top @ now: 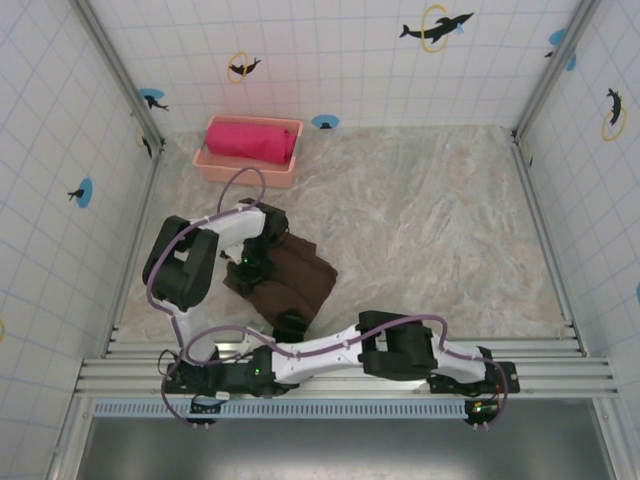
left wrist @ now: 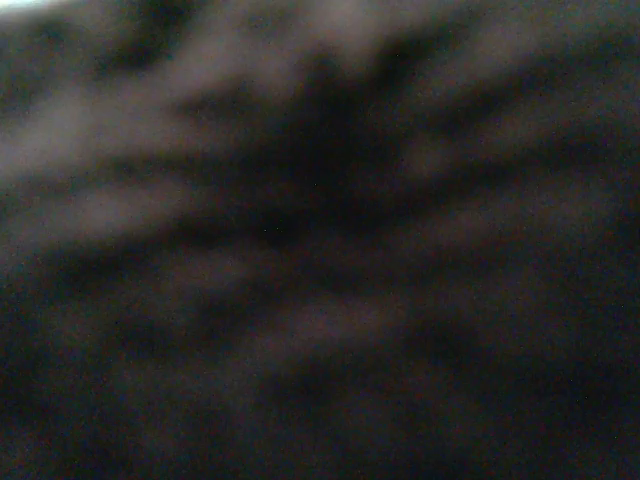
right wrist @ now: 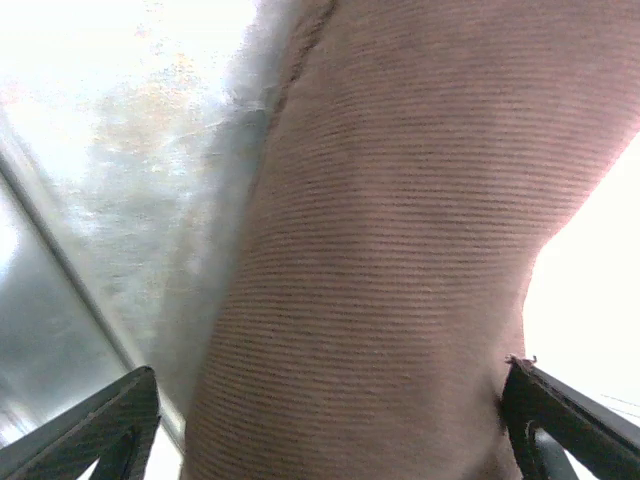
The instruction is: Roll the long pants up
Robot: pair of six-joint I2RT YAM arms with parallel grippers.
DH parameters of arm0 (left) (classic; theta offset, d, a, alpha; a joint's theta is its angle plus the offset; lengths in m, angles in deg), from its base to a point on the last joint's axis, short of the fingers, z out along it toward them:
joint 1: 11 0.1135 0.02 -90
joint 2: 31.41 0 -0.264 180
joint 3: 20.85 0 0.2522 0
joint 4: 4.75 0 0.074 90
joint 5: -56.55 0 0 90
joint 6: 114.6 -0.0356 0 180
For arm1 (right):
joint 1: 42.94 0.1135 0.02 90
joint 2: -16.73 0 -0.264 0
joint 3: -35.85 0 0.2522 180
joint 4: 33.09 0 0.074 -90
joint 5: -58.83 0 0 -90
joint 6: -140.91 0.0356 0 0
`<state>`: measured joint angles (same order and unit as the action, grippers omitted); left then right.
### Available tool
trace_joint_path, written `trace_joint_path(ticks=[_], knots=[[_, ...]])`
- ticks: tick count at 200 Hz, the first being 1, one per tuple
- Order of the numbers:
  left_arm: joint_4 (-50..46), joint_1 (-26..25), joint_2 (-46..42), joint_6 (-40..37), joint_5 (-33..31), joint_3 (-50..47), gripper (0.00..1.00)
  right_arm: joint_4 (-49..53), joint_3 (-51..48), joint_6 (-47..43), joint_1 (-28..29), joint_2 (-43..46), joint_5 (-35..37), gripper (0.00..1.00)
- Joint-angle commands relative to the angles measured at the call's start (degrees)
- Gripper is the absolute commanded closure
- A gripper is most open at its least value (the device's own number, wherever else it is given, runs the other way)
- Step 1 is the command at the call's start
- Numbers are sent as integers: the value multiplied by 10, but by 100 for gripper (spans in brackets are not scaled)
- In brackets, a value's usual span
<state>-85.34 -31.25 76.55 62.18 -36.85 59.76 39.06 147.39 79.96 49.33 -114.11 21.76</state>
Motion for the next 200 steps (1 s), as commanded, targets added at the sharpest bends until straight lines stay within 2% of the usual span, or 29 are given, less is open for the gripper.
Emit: trace_joint_path(ticks=[1, 89, 135, 174, 192, 196, 200], knots=[[112, 3, 24, -15, 9, 5, 100, 53, 23, 5, -41, 29, 130, 9], [112, 3, 35, -21, 13, 13, 100, -9, 8, -18, -77, -19, 84, 9], [111, 3, 58, -21, 16, 42, 100, -15, 17, -2, -68, -41, 30, 9], [108, 3, 58, -18, 18, 44, 100, -9, 40, 9, -63, -96, 35, 10], [111, 4, 42, -20, 14, 29, 100, -26, 39, 3, -74, -107, 39, 19], [112, 5, 38, -21, 14, 25, 100, -31, 37, 0, -78, -108, 39, 28], [112, 6, 34, -22, 14, 21, 100, -34, 36, -2, -82, -110, 38, 42]])
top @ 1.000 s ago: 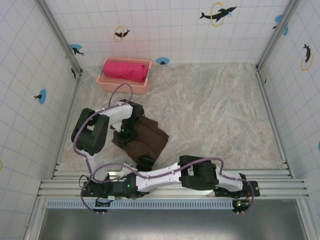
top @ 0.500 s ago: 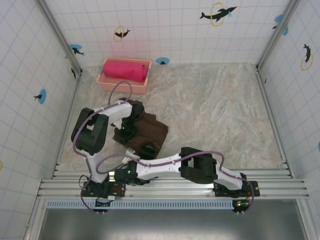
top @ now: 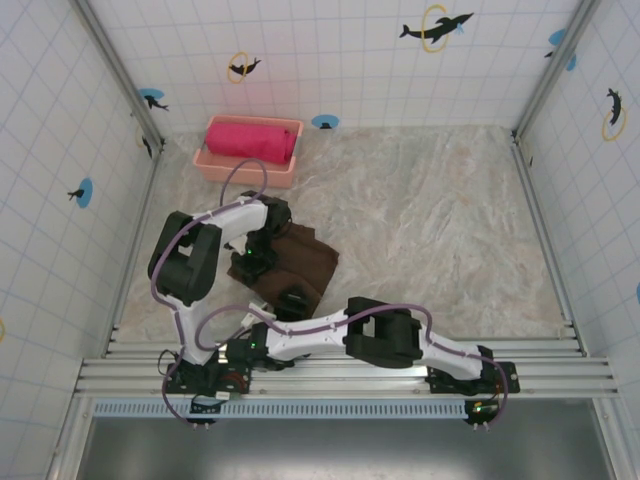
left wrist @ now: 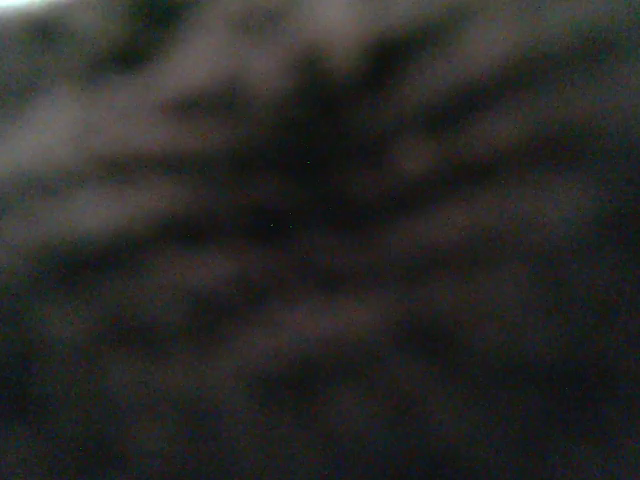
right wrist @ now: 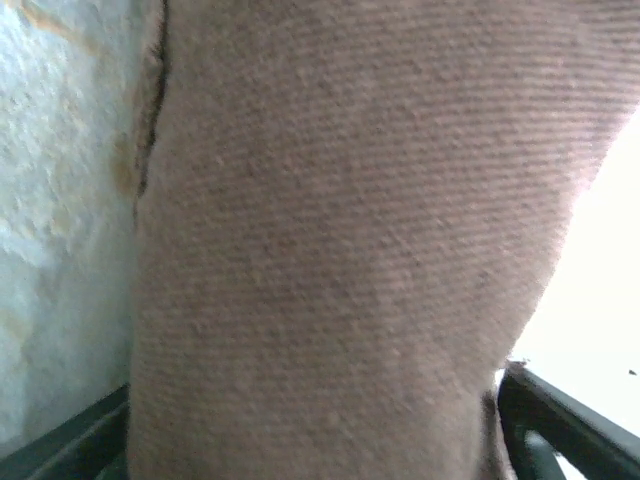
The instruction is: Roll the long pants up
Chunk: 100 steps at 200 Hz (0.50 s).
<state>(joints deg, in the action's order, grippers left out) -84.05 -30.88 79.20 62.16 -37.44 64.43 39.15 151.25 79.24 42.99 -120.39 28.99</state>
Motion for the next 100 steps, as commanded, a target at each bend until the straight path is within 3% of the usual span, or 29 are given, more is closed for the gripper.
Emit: trace_joint_path(ticks=[1, 8, 16, 52, 59, 77, 88, 100], knots=[[100, 2, 7, -22, 20, -28, 100, -36, -3, 5, -20, -47, -34, 47], [105, 2, -1, -26, 18, -34, 100, -39, -6, 6, -27, -47, -34, 77], [110, 3, -12, -32, 15, -42, 100, -47, -14, 3, -34, -45, -34, 100], [152, 4, -58, -79, 0, -65, 99, -114, -80, -47, -64, 0, -66, 100], [175, 4, -73, -101, -4, -71, 83, -128, -98, -61, -71, 12, -81, 100], [229, 8, -122, -155, -21, -86, 26, -148, -131, -88, -90, 42, -107, 100], [256, 19, -150, -194, -20, -87, 5, -149, -145, -99, -104, 52, -122, 100], [268, 41, -167, -232, -3, -77, 3, -152, -160, -107, -119, 81, -138, 100]])
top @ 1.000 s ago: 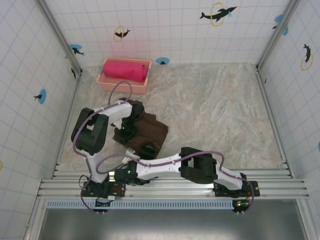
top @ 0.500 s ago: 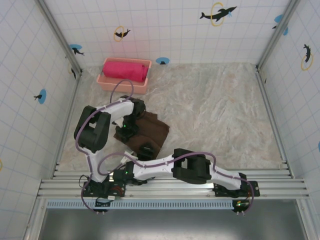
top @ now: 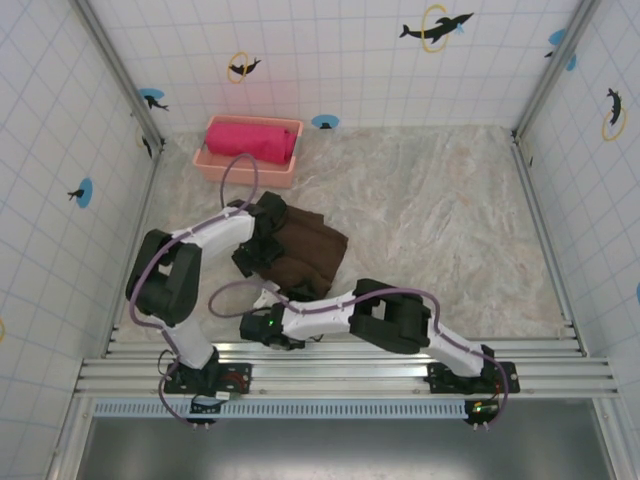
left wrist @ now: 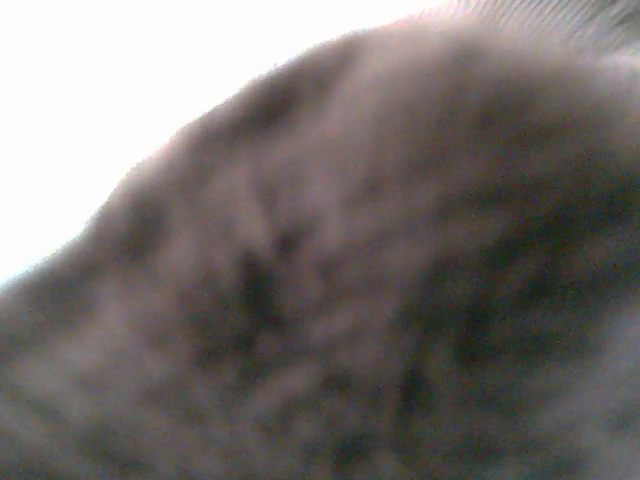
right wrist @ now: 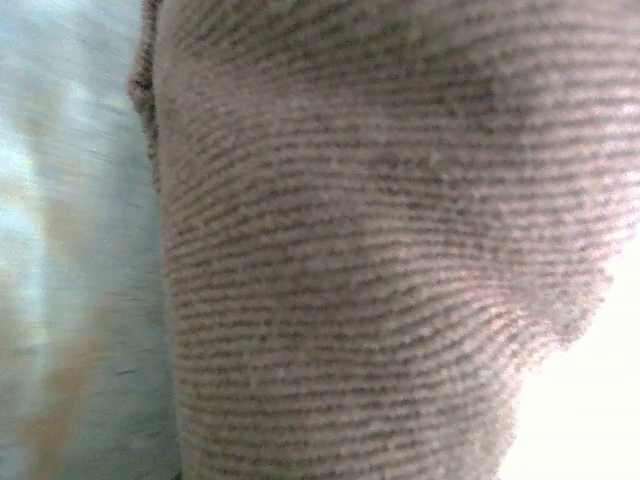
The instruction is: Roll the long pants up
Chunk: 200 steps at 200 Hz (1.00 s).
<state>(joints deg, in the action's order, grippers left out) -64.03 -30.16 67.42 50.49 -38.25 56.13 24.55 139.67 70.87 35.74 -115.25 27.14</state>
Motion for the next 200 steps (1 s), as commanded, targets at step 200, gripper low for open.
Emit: trace_joint_path(ticks=[200], knots=[[579, 136, -77, -83, 317, -157, 3, -7, -16, -155, -315, 72, -570, 100]])
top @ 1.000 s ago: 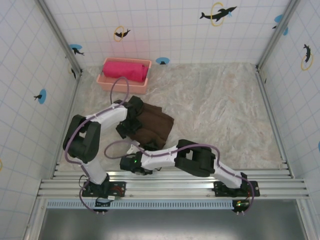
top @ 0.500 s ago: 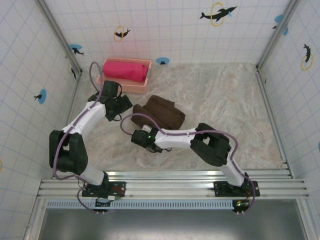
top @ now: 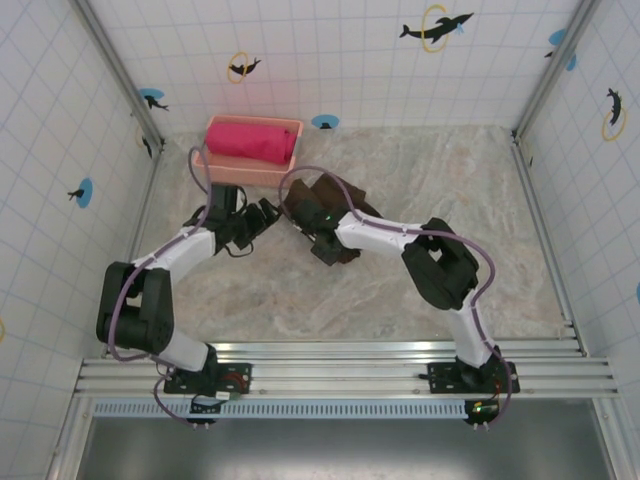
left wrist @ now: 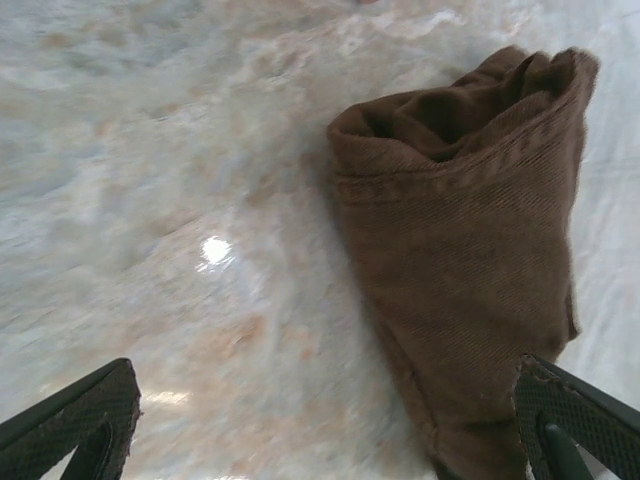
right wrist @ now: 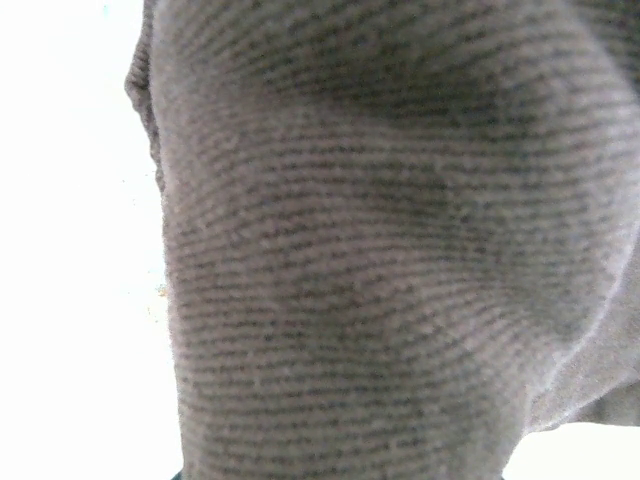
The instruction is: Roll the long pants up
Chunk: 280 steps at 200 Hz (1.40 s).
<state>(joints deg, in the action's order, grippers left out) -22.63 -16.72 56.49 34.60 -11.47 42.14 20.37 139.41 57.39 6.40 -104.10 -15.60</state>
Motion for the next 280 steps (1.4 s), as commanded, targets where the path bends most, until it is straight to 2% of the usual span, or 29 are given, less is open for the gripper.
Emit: trace_joint_path(ticks=[1, 39, 89, 130, 142, 169, 239, 280], knots=[[170, 2, 34, 79, 51, -17, 3, 35, -14, -21, -23, -40, -146, 100], [257, 2, 59, 133, 73, -9, 3, 41, -19, -50, -49, -53, -202, 100], [240, -3, 105, 168, 106, 11, 3, 28, -36, -65, -67, -55, -231, 100], [225, -8, 106, 160, 111, -12, 3, 22, -27, -67, -70, -62, -239, 100], [250, -11, 119, 172, 116, -18, 3, 20, -24, -67, -70, -63, -243, 100], [370, -24, 158, 215, 108, -39, 3, 17, -22, -67, -70, -64, -251, 100], [568, -44, 290, 256, 78, -26, 3, 18, -27, -80, -65, -61, -266, 100], [565, -53, 320, 255, 84, -11, 3, 26, -26, -95, -61, -66, -262, 100]])
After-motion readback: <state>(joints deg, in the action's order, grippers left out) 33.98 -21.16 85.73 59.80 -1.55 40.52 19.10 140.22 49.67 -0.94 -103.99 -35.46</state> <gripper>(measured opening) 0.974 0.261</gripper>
